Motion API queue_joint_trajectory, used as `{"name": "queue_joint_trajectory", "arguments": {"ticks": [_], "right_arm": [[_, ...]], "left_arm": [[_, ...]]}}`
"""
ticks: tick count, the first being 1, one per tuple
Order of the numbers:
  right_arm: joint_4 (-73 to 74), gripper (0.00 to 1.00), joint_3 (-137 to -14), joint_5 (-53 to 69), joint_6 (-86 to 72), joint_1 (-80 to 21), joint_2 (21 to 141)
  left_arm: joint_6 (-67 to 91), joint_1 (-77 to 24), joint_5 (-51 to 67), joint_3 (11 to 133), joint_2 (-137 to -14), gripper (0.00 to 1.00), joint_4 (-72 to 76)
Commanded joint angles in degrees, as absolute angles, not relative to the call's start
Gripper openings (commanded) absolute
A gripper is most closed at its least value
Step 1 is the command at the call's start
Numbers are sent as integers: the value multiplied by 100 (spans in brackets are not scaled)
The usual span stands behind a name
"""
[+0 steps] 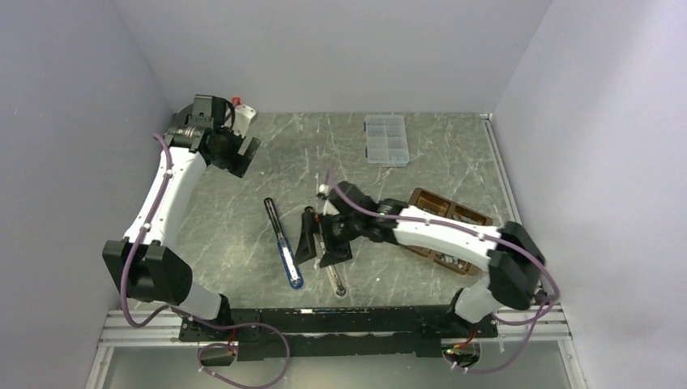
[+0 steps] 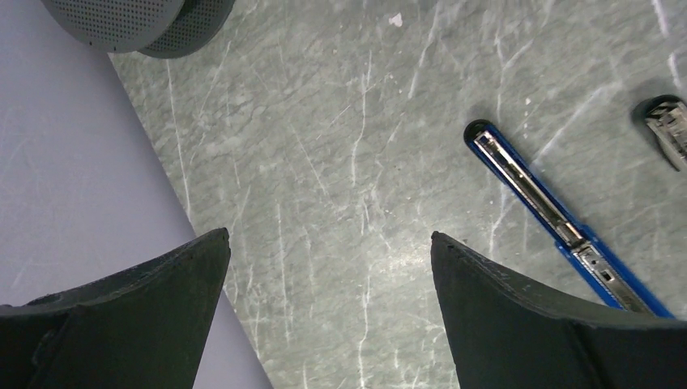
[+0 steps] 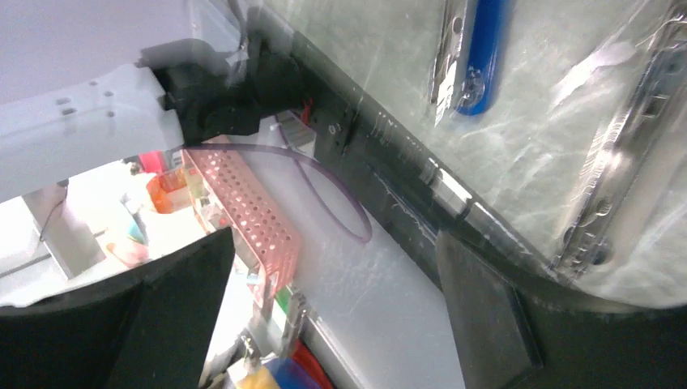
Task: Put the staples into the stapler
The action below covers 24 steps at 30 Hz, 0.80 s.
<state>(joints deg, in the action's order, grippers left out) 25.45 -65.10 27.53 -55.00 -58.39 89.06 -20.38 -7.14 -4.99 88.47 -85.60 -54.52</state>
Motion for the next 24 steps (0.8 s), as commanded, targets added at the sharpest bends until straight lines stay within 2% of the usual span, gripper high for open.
{"name": "queue_joint_trajectory", "arguments": {"ticks": [1, 2, 3, 4, 8, 13, 17, 21, 24], "right_arm": [[-174, 100, -5413, -3483, -5485, -5368, 7740], [-877, 100, -5155, -4858, -5485, -5169, 7515], [-1643, 100, -4921, -4963, -1573, -4947, 7333], [-2057, 100, -4866, -4822, -433, -4703, 7189], [-2398, 100, -5388, -4131, 399, -4080, 7160], [-3243, 100, -5954, -4560, 2600, -4088, 7916], [-3104, 100, -5974, -4101, 2337, -3772, 7884], [-1057, 100, -6370, -2674, 336, -3222, 7425], [177, 100, -6533, -1486, -268, -3166, 7242]], "left_arm": [[-1633, -634, 8, 8959, -8115, 99, -5278], [-1614, -625, 63, 8983, -8082, 99, -5283], [-1601, -616, 120, 9001, -8052, 99, -5290], [-1592, -609, 171, 9023, -8020, 99, -5303], [-1594, -606, 271, 9037, -7941, 99, -5362], [-1599, -603, 273, 8910, -7831, 100, -5307], [-1624, -598, 304, 8859, -7787, 99, -5312], [-1650, -598, 375, 8864, -7779, 99, -5359], [-1661, -598, 404, 8809, -7782, 99, -5348]]}}
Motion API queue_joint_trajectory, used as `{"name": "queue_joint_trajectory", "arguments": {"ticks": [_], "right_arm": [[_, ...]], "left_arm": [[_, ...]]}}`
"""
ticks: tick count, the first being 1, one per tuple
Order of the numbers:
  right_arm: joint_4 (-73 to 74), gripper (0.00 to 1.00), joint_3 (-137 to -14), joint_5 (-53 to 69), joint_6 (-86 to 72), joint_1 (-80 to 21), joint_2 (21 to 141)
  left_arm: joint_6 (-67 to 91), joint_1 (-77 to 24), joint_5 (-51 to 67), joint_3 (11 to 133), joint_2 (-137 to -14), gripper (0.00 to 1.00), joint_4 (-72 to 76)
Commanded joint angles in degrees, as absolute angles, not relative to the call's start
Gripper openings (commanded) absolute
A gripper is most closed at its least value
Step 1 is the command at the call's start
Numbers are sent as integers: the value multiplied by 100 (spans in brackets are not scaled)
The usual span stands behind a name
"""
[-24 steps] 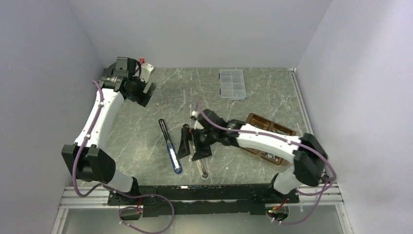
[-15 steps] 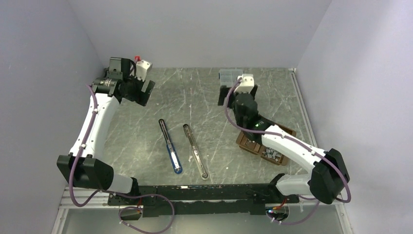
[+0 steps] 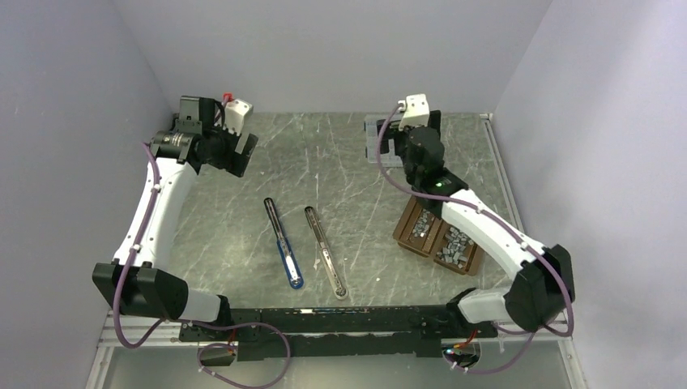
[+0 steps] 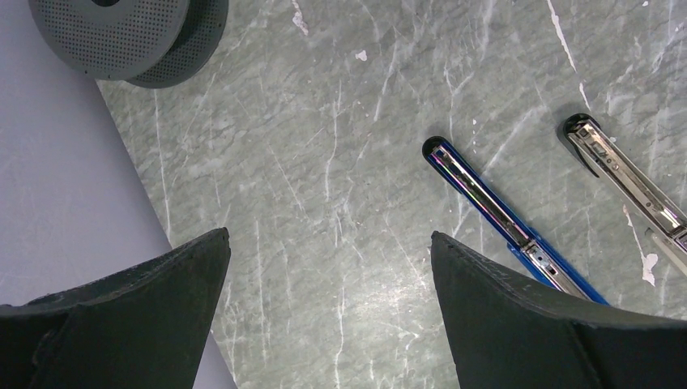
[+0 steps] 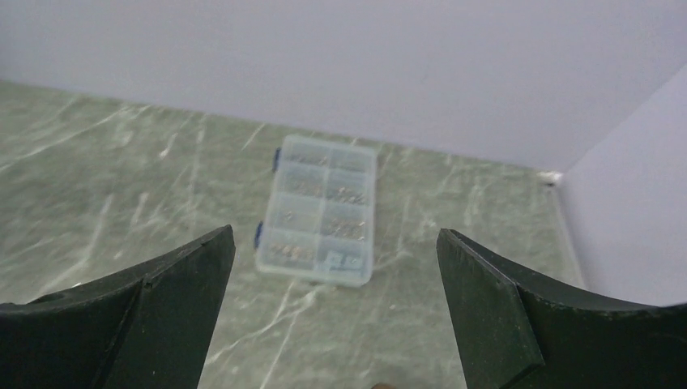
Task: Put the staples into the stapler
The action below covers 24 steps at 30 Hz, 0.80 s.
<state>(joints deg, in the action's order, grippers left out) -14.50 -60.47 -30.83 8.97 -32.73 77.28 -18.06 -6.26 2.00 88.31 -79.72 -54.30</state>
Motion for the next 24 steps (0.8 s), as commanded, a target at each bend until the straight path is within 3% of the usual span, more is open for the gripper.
{"name": "queue_joint_trajectory", "arguments": {"ticks": [1, 11, 15, 24], "right_arm": [[574, 100, -6571, -1307, -471, -3214, 7261], [1323, 94, -5397, -1007, -1820, -4780, 7325], [1262, 87, -5383, -814, -2291, -5375, 7952], [1216, 82, -5508, -861, -2853, -6131, 8860]], "left_arm": [[-1661, -598, 404, 8795, -7797, 99, -5350], [-1637, -598, 502, 8717, -7866, 99, -5432], [-1630, -598, 476, 8636, -7863, 100, -5424], [-1686, -598, 405, 8567, -7858, 99, -5423]]}}
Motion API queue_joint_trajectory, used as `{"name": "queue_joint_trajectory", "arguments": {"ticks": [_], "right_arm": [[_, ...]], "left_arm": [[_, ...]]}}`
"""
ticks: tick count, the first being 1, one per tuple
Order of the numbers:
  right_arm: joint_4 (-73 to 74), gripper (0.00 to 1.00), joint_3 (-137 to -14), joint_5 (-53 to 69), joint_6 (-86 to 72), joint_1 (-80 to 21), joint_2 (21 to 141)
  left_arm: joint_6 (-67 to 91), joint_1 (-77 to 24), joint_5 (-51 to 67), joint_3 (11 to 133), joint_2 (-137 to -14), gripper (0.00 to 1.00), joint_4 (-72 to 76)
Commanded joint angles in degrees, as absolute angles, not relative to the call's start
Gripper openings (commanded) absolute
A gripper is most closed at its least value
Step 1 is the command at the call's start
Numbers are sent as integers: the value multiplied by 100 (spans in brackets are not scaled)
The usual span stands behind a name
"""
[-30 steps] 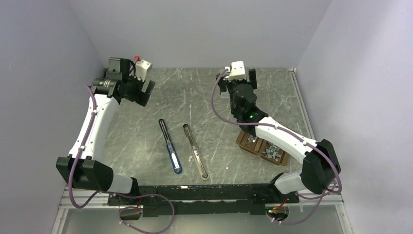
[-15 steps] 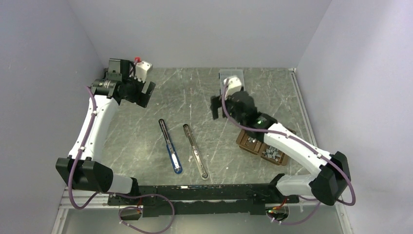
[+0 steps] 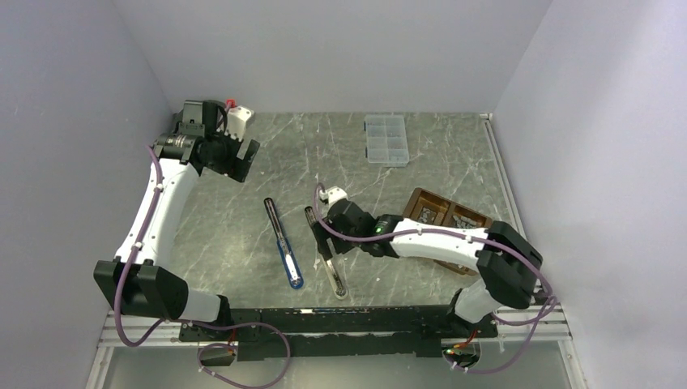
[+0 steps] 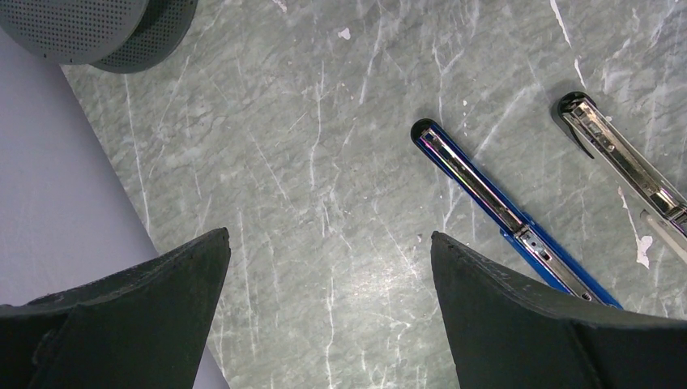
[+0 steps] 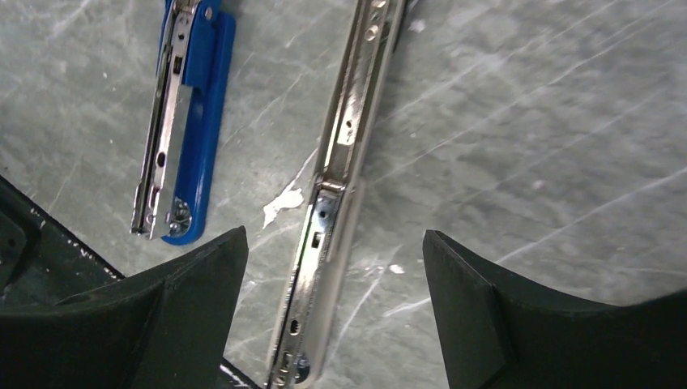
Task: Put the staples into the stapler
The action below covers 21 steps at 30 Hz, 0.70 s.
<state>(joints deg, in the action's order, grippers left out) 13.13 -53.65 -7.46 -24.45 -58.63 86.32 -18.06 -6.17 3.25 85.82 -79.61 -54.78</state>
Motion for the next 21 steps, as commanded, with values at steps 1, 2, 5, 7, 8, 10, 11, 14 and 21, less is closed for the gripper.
{"name": "queue_joint_trajectory", "arguments": {"ticks": [1, 2, 5, 7, 8, 10, 11, 14, 21], "right_arm": [[1233, 81, -5510, -929, -2898, -6195, 8995], [1232, 78, -5511, -992, -2931, -6242, 9081], [1222, 70, -5523, -1029, -3040, -6297, 9285], [1228, 65, -5564, -1051, -3077, -6317, 9390], [1238, 61, -5586, -1099, -3110, -6323, 9441], [1255, 49, -5656, -1211, -3162, -6323, 9563], [1257, 39, -5686, -1271, -3186, -6323, 9621], [1266, 26, -5819, -1463, -3303, -6320, 9792], [1542, 16, -6439, -2141, -3913, -6319, 10267]], "left_arm": [[-1687, -598, 398, 8569, -7864, 99, -5430], [-1692, -598, 397, 8569, -7866, 100, -5439], [-1717, -598, 340, 8548, -7851, 99, -5440], [-1737, -598, 315, 8541, -7836, 100, -5428], [-1744, -598, 308, 8542, -7831, 99, -5430], [-1736, -598, 308, 8555, -7843, 99, -5452], [-1734, -598, 312, 8571, -7847, 99, -5461], [-1706, -598, 321, 8619, -7857, 99, -5478], [-1740, -598, 294, 8666, -7866, 99, -5476]]}}
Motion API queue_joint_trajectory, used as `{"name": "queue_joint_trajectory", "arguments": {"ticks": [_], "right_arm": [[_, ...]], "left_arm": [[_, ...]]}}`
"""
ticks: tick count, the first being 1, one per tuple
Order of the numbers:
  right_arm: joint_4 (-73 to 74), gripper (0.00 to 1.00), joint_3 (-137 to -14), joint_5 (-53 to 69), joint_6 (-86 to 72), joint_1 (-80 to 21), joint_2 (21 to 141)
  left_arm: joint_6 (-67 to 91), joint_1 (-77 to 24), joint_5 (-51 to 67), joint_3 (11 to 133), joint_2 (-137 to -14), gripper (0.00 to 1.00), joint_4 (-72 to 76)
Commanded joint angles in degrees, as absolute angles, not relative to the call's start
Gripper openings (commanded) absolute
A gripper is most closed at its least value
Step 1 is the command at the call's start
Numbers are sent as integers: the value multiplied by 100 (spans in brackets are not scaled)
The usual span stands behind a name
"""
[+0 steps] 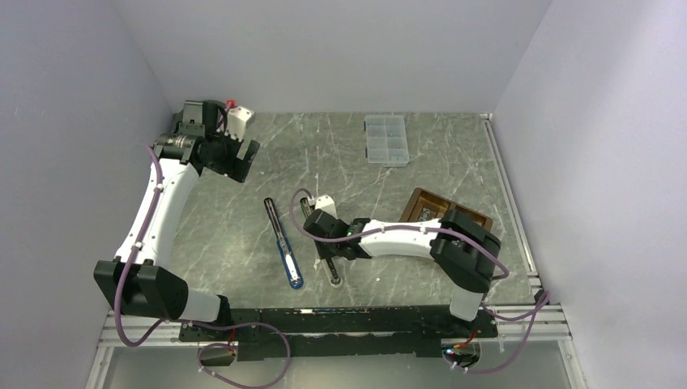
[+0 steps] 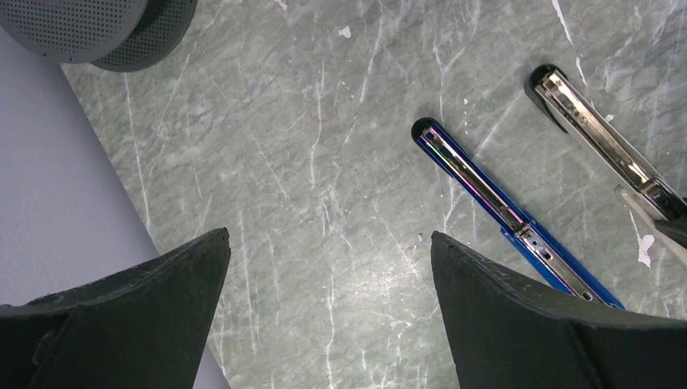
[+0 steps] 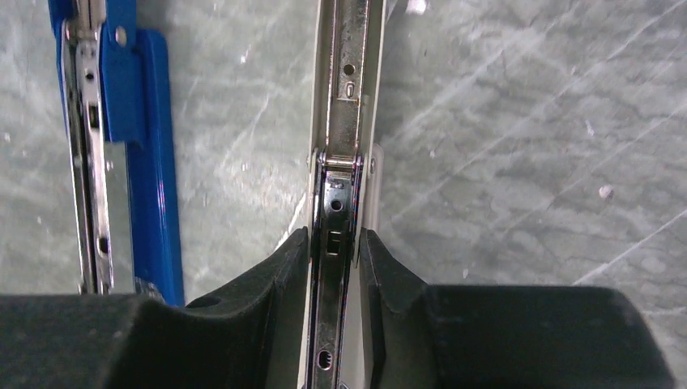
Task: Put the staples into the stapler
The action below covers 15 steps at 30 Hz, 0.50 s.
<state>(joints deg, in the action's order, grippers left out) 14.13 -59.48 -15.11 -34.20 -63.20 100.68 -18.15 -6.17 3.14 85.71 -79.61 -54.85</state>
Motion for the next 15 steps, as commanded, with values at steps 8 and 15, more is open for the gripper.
{"name": "queue_joint_trajectory", "arguments": {"ticks": [8, 15], "right_arm": [[1594, 18, -6837, -2299, -4546, -6337, 10412], [2114, 61, -6902, -2543, -4209, -6048, 9716]], "left_arm": [[-1814, -598, 301, 8654, -7855, 99, -5488], [-1872, -598, 479, 8853, -7997, 99, -5737]]}}
